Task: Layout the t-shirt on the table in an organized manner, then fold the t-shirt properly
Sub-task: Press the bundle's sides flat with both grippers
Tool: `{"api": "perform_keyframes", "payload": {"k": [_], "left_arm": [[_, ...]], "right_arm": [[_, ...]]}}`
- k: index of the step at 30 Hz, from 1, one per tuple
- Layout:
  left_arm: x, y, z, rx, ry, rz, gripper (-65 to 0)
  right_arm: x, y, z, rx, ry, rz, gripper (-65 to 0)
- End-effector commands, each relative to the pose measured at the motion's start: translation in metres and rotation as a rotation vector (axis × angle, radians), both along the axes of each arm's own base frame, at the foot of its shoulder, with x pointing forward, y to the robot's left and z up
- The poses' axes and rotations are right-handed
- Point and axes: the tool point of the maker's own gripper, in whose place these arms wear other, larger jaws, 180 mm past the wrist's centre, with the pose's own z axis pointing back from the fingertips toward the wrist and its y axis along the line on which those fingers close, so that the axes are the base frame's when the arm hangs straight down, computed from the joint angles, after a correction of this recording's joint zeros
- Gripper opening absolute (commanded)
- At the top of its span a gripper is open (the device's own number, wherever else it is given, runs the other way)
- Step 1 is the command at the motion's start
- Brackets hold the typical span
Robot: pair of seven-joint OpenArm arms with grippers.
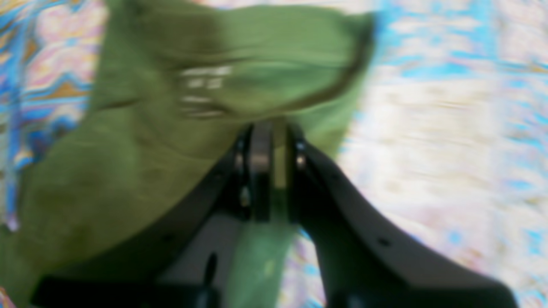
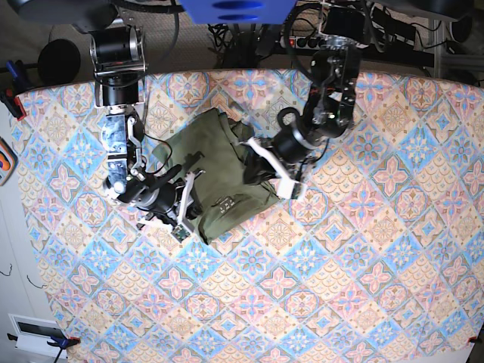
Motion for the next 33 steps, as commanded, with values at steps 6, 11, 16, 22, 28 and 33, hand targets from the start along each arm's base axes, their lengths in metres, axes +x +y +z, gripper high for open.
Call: {"api": "perform_keyframes", "payload": {"k": [6,11,16,22,28,33], "left_arm": [[0.016,-0.042,0.013,-0.055,-0.038,-0.047,-64.3],[0.026,-0.064,-0.006,-0.007,-0.024,-0.076,-64.3],[0.025,-0.059,-0.044,0.090,0.041,-0.085,-64.3],[0.022,-0.035,-0.078,0.184,0.071,-0.073,-64.3],[0.018,-0.025,-0.099,0.197,0.094,-0.053,-64.3],[0.018,-0.017,-0.103,0.217,0.095,-0.052,-64.3]], "right_arm": [[-0.005,-0.016,0.039,-0.020,-0.114,-0.017,-59.9],[-0.036,-0.017,0.034,-0.034,-0.104,-0.015,-59.9],[-0.054,-0.015,0.029,-0.040,-0.092,-0.006,-59.9],[-0.064,-0.020,0.021,-0.061,-0.069,0.004,-59.9],[-0.069,-0.025,-0.003,-0.064,0.004,-0.007,-59.9],[-0.077,-0.035,-0.037,-0.061,0.110,-0.036,-59.9]]}}
